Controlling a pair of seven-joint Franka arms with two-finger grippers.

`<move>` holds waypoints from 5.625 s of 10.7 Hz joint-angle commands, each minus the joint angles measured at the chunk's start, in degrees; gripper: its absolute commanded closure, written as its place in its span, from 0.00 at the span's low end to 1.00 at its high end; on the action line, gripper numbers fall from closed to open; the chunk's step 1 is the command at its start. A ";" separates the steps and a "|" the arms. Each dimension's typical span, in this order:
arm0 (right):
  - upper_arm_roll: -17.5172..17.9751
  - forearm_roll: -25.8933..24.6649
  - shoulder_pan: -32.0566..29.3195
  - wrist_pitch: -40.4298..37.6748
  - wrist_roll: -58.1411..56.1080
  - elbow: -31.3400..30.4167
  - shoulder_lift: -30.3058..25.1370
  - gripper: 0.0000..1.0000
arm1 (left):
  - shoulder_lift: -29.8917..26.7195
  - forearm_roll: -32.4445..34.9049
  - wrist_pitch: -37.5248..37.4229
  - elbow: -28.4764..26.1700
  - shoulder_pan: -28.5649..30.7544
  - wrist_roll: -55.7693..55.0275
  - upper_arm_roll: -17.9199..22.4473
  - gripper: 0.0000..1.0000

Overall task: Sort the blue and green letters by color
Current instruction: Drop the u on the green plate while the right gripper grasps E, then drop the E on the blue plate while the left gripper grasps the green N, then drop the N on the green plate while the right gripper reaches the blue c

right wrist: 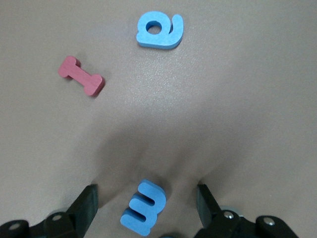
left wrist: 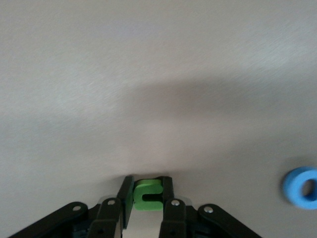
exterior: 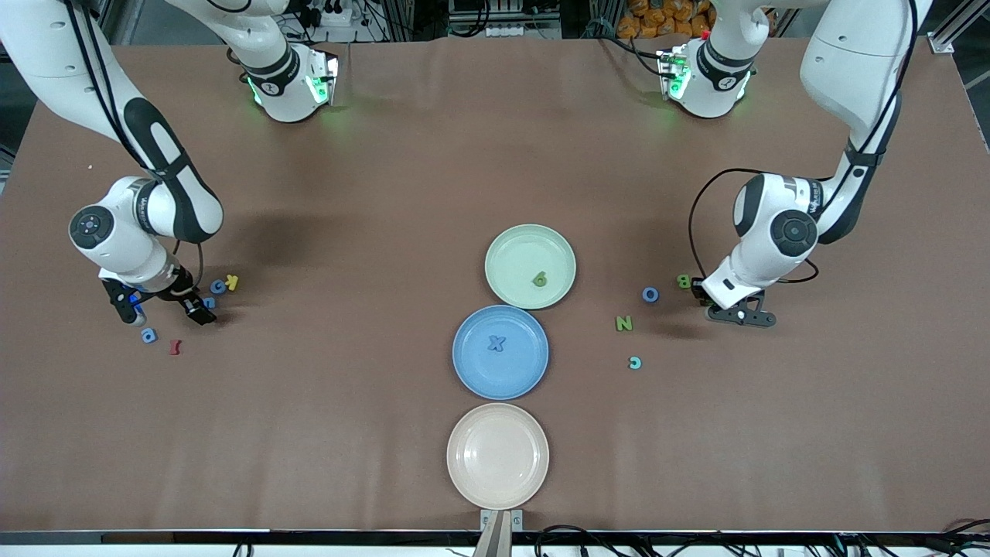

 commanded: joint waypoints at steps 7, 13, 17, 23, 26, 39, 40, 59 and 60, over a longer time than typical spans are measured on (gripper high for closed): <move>0.63 0.04 0.69 0.34 1.74 -3.16 -1.83 0.22 | -1.12 1.45 -3.75 4.72 -11.97 -36.16 -4.93 1.00; 0.72 -0.05 0.60 0.25 0.60 -3.08 -1.66 0.81 | -0.50 1.45 -8.94 8.68 -22.71 -51.91 -5.02 1.00; 2.56 -0.05 0.69 -0.36 0.60 -2.46 -1.83 0.91 | 2.82 1.01 -8.94 14.99 -27.55 -61.32 -5.02 1.00; 9.32 -0.22 3.31 -16.47 1.21 10.07 -3.94 1.00 | 5.03 9.25 -12.98 18.17 -23.10 -57.67 -4.14 0.00; 9.51 0.22 10.69 -21.90 1.48 16.34 -3.77 1.00 | 9.41 9.27 -12.98 22.20 -18.34 -48.35 -4.14 0.00; 9.68 -0.22 37.50 -19.88 -3.88 44.99 15.82 1.00 | 15.68 7.16 -18.96 28.47 -12.70 -36.82 -5.02 0.00; 9.68 -0.31 38.64 -19.18 -4.49 45.96 16.79 0.99 | 14.45 6.46 -18.96 26.89 -12.61 -36.73 -5.37 0.00; 5.64 -0.38 16.53 -30.07 -15.84 26.56 -0.58 0.00 | 11.73 4.70 -17.02 25.03 -10.24 -34.79 -7.65 1.00; 4.77 -0.83 14.68 -30.24 -15.75 25.50 -1.82 0.00 | 10.85 4.52 -17.29 25.03 -10.41 -35.93 -8.00 1.00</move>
